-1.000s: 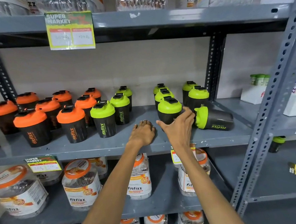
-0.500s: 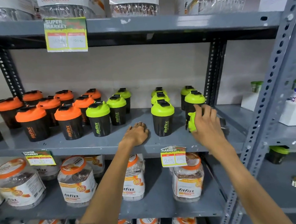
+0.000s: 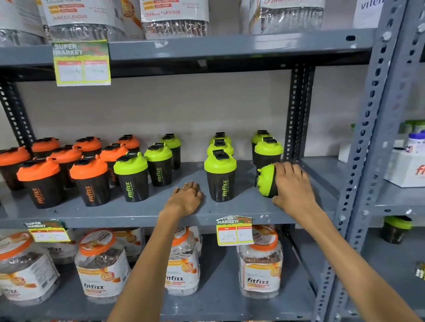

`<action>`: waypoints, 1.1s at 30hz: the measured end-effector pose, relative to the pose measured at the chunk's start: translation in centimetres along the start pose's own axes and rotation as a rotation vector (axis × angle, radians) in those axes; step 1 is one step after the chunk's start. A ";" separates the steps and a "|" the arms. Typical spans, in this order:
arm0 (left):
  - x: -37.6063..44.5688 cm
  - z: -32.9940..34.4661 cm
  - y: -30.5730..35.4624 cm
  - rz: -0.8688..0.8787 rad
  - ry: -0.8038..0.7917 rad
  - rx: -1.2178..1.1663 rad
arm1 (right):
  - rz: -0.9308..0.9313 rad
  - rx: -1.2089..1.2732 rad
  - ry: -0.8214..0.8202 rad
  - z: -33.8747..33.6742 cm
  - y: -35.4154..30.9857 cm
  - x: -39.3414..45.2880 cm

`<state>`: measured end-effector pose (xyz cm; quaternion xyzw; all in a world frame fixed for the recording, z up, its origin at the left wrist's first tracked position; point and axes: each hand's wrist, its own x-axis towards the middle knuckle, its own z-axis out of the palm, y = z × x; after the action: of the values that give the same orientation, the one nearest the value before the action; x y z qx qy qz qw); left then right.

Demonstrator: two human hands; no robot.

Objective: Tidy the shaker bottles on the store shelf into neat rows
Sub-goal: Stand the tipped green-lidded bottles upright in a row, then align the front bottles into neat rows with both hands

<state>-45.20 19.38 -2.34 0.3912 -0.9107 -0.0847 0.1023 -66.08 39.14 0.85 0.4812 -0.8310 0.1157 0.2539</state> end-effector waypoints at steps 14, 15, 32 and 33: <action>-0.3 -0.1 0.0 0.009 0.007 0.016 | 0.384 1.150 0.191 0.1 -1.2 0.1; -0.3 -0.2 0.1 0.008 0.009 0.015 | 0.407 1.156 0.173 0.6 -1.1 0.1; -5.9 1.1 5.5 -0.237 0.849 -0.732 | 0.459 0.985 0.282 1.6 -2.1 -4.1; -6.7 1.2 7.3 -0.257 0.893 -0.817 | 0.464 0.975 0.296 1.8 -2.5 -4.0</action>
<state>-46.09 29.35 -2.62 0.4249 -0.6195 -0.2663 0.6040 -62.85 40.08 -2.92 0.3261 -0.7211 0.6055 0.0838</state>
